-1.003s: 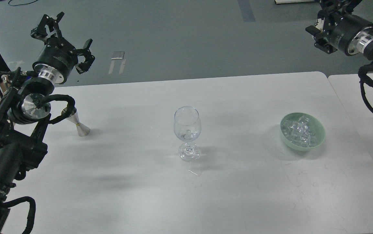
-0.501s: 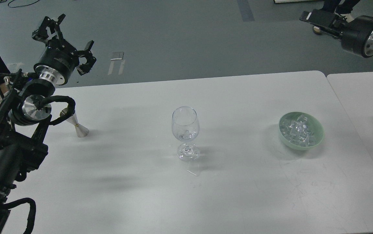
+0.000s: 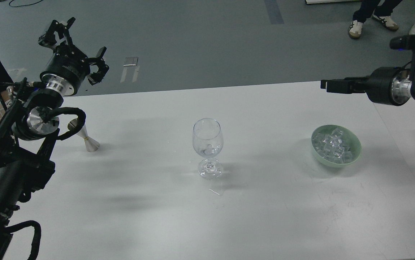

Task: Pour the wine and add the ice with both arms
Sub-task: 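Swing the right gripper up and over toward the ice bowl, then lower the right gripper into the ice bowl and grasp an ice cube, then lift the ice cube and carry it with the right gripper over the glass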

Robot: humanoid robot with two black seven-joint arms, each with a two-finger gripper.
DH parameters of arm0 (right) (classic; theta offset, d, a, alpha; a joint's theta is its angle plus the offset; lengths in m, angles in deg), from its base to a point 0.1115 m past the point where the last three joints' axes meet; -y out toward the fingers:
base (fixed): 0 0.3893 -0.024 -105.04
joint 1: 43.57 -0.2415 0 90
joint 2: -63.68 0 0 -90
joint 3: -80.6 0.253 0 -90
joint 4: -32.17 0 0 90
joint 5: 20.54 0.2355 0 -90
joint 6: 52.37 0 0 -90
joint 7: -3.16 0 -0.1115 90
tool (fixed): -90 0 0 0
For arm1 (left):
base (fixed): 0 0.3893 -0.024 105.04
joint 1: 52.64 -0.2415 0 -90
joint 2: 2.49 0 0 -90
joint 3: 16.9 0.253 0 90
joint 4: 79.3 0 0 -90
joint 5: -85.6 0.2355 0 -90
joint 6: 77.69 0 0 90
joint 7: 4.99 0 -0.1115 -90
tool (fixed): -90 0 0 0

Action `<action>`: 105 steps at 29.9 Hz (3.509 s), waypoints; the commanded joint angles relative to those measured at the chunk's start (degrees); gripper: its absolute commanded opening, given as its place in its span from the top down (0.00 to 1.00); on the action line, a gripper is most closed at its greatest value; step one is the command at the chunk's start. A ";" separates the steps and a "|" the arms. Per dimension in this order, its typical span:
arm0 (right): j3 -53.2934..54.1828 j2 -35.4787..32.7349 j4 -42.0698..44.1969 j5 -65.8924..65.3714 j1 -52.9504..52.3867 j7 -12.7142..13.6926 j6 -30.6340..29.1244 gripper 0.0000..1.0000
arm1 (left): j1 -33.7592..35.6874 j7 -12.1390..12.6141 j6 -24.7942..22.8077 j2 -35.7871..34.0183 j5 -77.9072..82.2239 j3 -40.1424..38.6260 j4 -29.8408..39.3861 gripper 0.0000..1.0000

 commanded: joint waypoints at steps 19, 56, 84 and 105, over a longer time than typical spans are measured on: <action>-3.21 -3.26 -5.23 -0.93 4.56 5.55 -5.32 0.06 | -1.31 -0.12 -0.31 0.71 0.00 -0.36 -0.11 0.02; -3.29 1.40 -4.62 -4.53 8.34 9.95 -5.41 0.43 | -2.63 -0.21 -0.39 0.80 0.00 -0.72 -0.20 0.02; -3.29 3.16 -2.86 -4.71 8.17 10.65 -5.32 0.64 | -2.81 -0.82 -0.39 0.80 0.00 -0.63 -0.29 0.02; -3.12 3.16 -3.12 -4.36 8.17 10.39 -5.32 1.00 | -2.81 -0.82 -0.31 0.63 0.00 -0.36 -0.37 0.02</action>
